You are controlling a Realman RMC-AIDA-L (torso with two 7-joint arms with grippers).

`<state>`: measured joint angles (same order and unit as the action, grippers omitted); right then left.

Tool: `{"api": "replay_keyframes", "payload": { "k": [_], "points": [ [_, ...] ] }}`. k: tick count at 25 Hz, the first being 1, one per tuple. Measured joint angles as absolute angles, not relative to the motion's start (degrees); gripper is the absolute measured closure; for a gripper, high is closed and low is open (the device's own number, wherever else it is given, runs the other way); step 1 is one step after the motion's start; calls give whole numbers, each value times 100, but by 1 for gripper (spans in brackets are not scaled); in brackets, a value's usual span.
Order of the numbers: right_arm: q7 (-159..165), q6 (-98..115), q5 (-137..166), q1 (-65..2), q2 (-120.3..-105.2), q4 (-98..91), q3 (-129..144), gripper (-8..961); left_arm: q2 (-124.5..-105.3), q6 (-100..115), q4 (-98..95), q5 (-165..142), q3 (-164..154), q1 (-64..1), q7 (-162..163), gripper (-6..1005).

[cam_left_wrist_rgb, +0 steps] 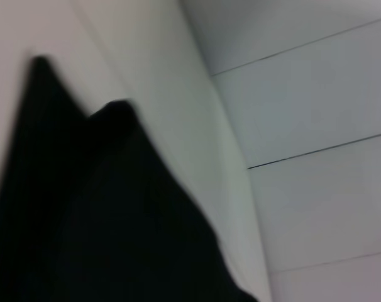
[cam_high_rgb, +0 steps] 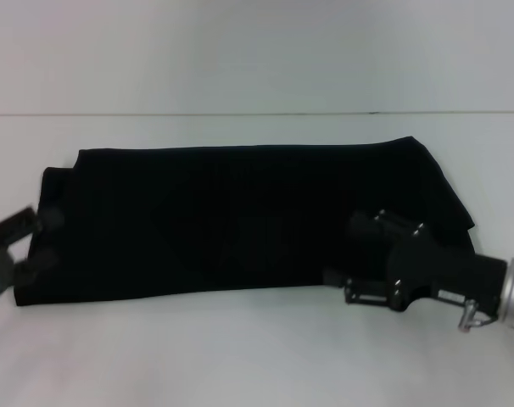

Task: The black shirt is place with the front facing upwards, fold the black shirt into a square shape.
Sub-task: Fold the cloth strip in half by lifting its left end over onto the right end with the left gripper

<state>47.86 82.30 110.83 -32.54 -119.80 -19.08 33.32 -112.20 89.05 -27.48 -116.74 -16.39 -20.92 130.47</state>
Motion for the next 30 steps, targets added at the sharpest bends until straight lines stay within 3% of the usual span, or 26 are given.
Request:
{"api": "replay_keyframes", "payload": {
  "k": [30],
  "points": [
    [4777, 7618, 10955, -3402, -12014, -1639, 3559, 7, -11152, 8123, -3041, -12791, -1558, -1988, 14394, 92]
  ]
}}
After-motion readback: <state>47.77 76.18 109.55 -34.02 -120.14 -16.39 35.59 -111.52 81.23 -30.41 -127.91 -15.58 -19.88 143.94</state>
